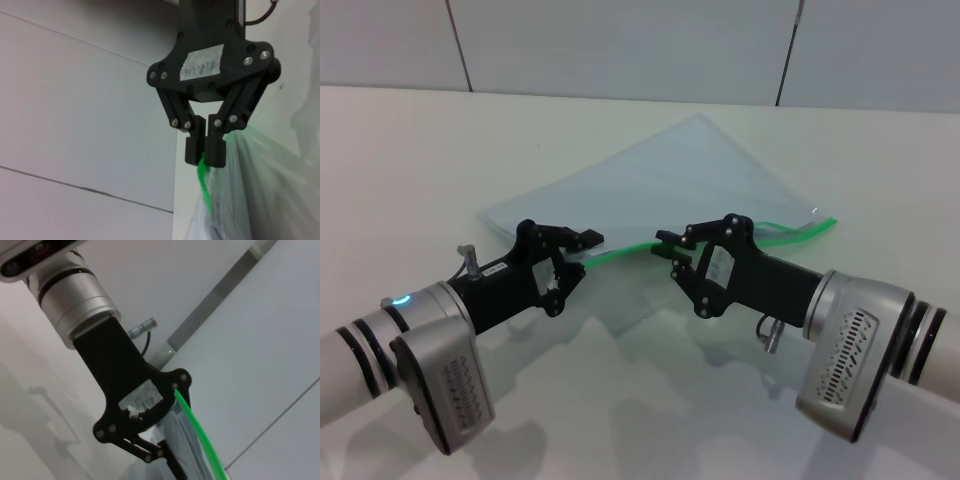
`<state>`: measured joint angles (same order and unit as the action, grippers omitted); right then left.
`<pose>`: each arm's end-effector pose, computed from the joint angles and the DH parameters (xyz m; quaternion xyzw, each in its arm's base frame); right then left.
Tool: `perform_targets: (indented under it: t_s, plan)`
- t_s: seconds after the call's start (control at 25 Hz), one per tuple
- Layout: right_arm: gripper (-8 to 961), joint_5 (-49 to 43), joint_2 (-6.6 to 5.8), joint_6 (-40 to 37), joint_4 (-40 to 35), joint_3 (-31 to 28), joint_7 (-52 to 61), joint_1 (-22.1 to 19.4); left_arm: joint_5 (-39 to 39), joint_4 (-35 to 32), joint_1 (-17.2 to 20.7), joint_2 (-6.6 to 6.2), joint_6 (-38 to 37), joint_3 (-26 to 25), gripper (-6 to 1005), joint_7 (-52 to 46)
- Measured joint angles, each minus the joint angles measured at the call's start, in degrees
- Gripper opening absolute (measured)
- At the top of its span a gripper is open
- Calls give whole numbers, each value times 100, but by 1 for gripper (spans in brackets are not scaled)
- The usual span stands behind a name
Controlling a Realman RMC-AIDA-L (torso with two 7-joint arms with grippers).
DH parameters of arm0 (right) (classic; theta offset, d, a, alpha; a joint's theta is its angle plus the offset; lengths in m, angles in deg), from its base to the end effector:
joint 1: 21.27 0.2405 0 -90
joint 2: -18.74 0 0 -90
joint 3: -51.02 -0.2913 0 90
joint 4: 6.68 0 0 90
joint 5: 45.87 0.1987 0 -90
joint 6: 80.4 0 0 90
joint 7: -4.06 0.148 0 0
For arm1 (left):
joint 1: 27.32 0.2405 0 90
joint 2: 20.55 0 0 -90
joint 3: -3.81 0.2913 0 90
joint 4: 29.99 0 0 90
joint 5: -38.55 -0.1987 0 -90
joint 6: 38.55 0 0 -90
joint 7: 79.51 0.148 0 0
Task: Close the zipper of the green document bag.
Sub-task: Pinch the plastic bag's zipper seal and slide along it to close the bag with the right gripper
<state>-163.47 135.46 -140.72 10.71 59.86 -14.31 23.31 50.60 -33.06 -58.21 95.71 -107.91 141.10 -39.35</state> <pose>0.2257 0.3507 -0.1367 -0.9055 -0.2166 0.1770 0.3191 -0.3147 0.3305 -0.0764 -0.8231 0.3708 -0.0348 0.4288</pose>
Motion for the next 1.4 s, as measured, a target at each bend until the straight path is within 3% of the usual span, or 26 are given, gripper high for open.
perform_targets:
  t_s: [1.08,1.4]
  plan:
    - [79,10,0,347,-566,-652,49,-385,-11,0,22,2,-80,27,82,1]
    - [80,9,0,680,-643,-1134,57,-441,-28,0,22,2,-77,26,86,5]
